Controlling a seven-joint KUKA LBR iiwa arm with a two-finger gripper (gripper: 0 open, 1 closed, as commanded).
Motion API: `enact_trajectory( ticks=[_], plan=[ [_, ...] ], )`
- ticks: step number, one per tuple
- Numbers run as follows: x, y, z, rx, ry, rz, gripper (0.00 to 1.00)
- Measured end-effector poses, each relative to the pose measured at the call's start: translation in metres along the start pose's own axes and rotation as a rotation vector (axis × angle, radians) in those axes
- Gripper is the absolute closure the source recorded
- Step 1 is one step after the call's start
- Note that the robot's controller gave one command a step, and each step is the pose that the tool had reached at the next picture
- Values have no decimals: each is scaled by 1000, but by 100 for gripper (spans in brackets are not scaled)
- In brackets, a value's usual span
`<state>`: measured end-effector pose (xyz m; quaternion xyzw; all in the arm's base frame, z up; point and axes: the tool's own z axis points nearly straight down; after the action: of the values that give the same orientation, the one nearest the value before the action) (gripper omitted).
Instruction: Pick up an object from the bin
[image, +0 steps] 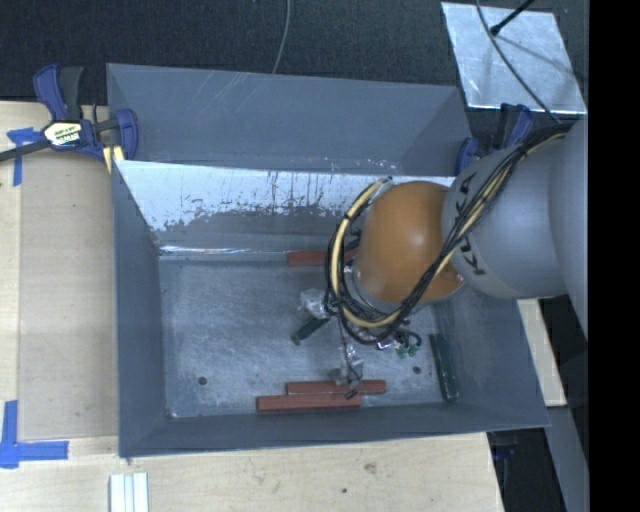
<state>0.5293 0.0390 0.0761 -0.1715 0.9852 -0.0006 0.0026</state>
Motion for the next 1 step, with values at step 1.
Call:
enact_trajectory(
  ticks=[1],
  plan=[
    [-35,26,5,-2,-1,82,100]
  ],
)
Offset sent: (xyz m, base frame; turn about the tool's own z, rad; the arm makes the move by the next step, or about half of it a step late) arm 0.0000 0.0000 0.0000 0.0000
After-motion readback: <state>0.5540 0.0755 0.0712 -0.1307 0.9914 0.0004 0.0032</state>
